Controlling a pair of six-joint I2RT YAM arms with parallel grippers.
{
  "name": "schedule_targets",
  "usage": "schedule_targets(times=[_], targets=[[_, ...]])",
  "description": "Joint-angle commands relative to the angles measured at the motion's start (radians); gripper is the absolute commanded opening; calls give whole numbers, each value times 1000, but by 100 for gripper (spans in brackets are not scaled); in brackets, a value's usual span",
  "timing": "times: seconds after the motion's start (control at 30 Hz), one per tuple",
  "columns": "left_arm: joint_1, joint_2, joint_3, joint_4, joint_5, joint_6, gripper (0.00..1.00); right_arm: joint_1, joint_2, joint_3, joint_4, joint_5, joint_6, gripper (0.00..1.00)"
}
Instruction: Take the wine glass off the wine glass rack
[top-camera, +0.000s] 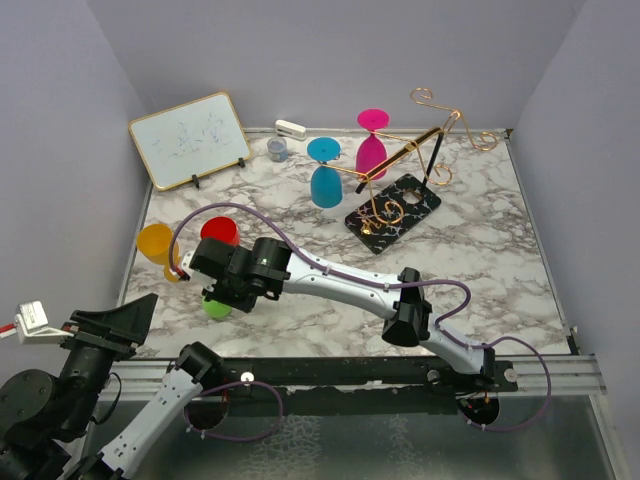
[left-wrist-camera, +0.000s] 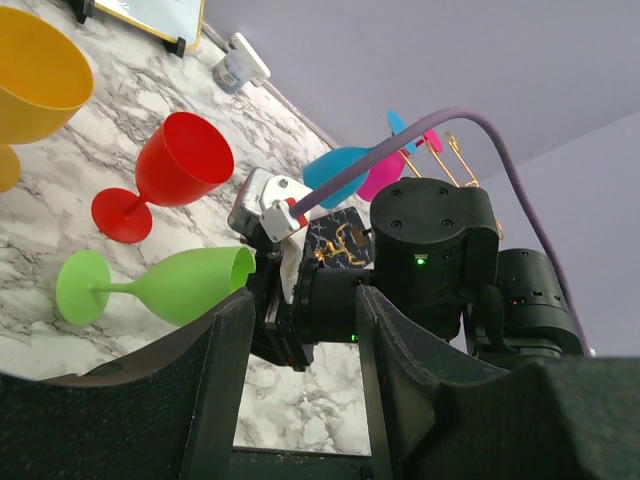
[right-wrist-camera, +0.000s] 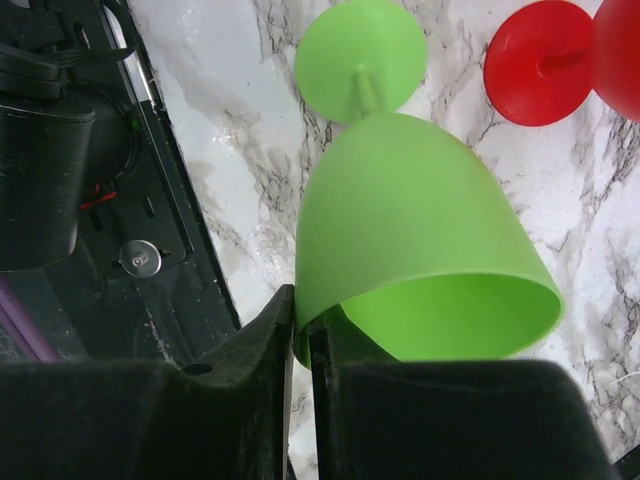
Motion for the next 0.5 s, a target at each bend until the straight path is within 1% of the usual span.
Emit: schedule_targets(times=[0.0,0.17,0.47], targets=[[6,-18,-7,1,-4,-5,47,7,-7,17,54,-13,-15,15],[5,-24,-4,-8,-11,-9,47,7,-18,14,95,-23,-17,23],[6,-35,0,-29,-23,-19,47,8,-54,1,203,-59,-22,25]])
